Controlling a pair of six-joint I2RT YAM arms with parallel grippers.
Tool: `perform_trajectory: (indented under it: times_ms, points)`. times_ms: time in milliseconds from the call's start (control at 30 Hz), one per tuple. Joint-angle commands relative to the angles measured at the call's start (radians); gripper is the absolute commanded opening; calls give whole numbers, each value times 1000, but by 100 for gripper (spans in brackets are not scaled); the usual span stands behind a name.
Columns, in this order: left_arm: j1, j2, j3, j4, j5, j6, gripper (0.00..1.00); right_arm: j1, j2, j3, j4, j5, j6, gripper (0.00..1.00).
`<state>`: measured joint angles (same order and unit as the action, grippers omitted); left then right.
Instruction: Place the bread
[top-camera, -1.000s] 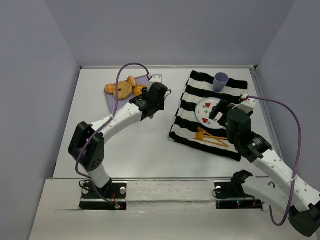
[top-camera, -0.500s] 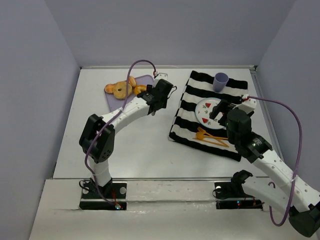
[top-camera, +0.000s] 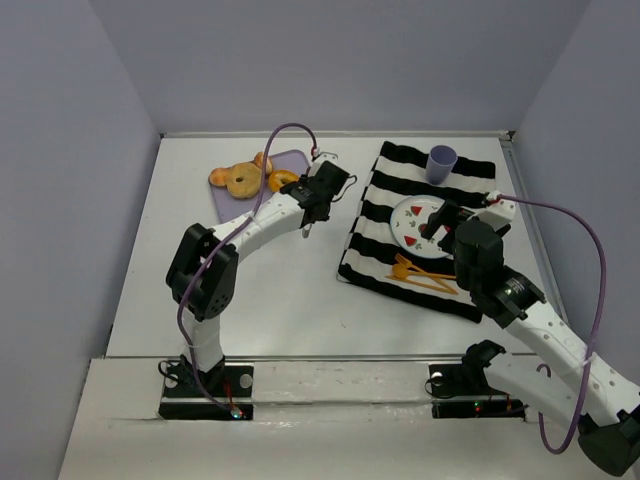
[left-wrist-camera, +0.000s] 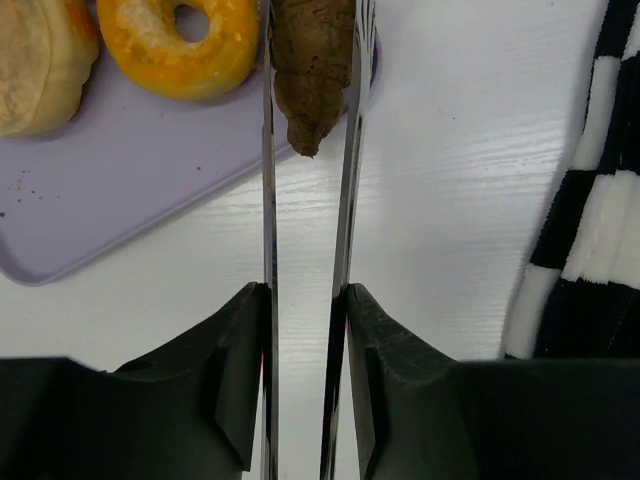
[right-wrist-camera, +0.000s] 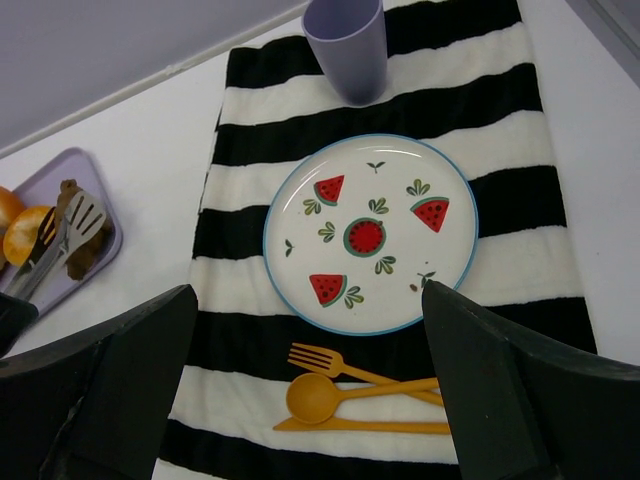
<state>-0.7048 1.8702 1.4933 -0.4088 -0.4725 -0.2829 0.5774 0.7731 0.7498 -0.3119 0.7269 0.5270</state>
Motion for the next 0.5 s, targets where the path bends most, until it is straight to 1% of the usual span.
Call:
perform_trajectory:
  times_ms: [0, 133, 233, 300, 433, 467]
  points:
    - [2, -39, 58, -31, -35, 4, 34, 7, -24, -4, 51, 55, -2, 100]
    - [1, -124, 53, -45, -89, -16, 32, 7, -28, -4, 51, 52, -2, 100]
    - [-4, -175, 41, -32, -81, -21, 30, 7, -29, -4, 53, 48, -2, 100]
    - [-16, -226, 30, -9, -57, -12, 30, 7, -31, -3, 53, 49, -2, 100]
    - [-97, -311, -44, 99, 40, 40, 30, 7, -43, -6, 53, 54, 19, 100]
    - [-128, -336, -68, 141, 85, 45, 30, 7, -57, -9, 53, 65, 28, 100]
